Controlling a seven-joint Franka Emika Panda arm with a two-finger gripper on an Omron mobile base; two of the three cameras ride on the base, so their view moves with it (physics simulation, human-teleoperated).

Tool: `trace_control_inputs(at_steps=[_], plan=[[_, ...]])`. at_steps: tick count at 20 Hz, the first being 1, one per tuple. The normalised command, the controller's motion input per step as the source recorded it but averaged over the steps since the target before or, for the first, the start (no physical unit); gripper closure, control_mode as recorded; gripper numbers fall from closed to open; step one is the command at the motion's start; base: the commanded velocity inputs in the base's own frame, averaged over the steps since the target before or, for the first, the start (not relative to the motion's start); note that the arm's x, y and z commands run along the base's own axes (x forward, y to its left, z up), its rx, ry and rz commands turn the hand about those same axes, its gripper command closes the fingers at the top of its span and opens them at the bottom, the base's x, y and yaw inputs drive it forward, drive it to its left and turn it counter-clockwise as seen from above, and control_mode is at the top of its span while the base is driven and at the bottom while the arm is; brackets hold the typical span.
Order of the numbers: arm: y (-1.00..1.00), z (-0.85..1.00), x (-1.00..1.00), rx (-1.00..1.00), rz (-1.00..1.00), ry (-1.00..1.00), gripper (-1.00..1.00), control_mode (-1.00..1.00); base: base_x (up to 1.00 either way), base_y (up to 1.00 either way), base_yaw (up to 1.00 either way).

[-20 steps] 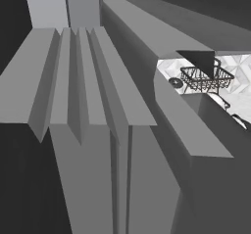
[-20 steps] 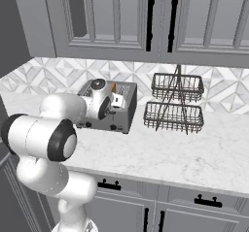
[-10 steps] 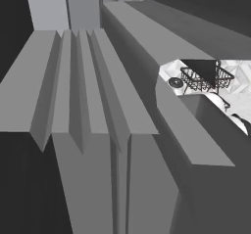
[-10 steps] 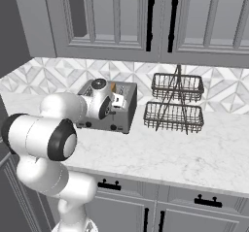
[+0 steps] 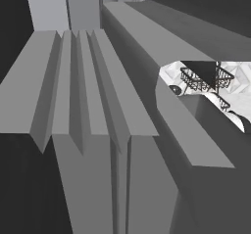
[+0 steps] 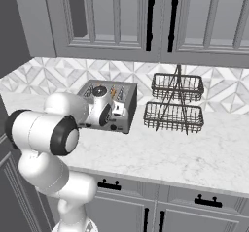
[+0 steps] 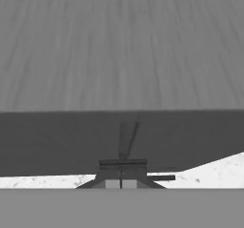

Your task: Start the toaster. Once the lever pops up, take the bread to the plate on the dining counter.

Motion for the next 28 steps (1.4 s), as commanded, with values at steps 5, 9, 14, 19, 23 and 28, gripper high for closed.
trace_control_inputs(at_steps=[5,9,14,19,23,28], plan=[[0.0,-0.38,0.0,-0.02,0.0,0.0,1.0,-1.0,0.0,0.0,0.0],[0.0,-0.27,0.0,-0.03,0.0,-0.01,1.0,-1.0,0.0,0.0,0.0],[0.0,0.33,-0.11,0.0,-0.03,-0.15,1.0,-1.0,0.0,0.0,0.0],[-0.07,0.92,-0.18,0.01,-0.09,-0.14,1.0,-1.0,0.0,0.0,0.0],[-0.13,0.89,-0.44,0.09,-0.05,-0.29,1.0,-1.0,0.0,0.0,0.0],[0.01,0.68,-0.45,0.08,0.0,-0.21,1.0,-1.0,0.0,0.0,0.0]])
